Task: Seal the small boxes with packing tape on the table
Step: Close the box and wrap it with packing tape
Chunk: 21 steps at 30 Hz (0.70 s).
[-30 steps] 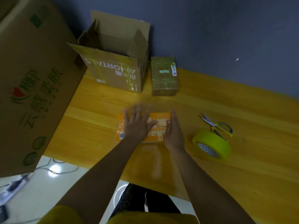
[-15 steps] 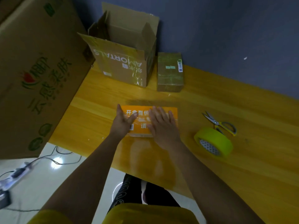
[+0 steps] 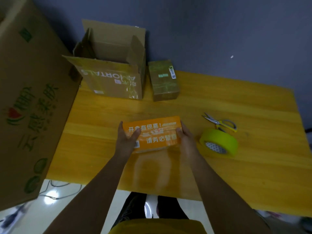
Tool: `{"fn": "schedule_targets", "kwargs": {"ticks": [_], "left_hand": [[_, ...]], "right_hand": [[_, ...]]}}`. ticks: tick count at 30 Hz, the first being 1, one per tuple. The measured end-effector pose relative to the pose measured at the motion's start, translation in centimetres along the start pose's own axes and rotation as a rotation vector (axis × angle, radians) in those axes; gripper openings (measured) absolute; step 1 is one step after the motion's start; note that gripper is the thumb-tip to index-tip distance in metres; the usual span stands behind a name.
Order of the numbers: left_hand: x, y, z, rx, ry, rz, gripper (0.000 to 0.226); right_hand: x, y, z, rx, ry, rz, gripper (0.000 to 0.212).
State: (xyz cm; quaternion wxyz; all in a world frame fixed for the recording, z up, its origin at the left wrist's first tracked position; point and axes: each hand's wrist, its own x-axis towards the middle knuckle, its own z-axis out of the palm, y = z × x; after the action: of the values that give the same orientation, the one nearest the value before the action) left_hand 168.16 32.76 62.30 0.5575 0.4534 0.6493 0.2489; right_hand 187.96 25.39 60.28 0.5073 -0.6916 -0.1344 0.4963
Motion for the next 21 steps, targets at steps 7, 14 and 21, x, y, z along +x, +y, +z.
{"fn": "schedule_targets", "kwargs": {"ticks": [7, 14, 21], "left_hand": [[-0.1, 0.9, -0.4, 0.239, -0.024, 0.062, 0.092], [-1.5, 2.7, 1.1, 1.024, -0.11, 0.635, 0.056], [-1.8, 5.3, 5.4, 1.333, -0.531, 0.654, 0.092]], "right_hand": [[-2.2, -2.0, 0.0, -0.488, -0.056, -0.04, 0.062], [-3.8, -5.1, -4.7, -1.27, 0.555, -0.588, 0.064], [-3.2, -5.7, -8.5, -1.59, 0.387, -0.042, 0.078]]}}
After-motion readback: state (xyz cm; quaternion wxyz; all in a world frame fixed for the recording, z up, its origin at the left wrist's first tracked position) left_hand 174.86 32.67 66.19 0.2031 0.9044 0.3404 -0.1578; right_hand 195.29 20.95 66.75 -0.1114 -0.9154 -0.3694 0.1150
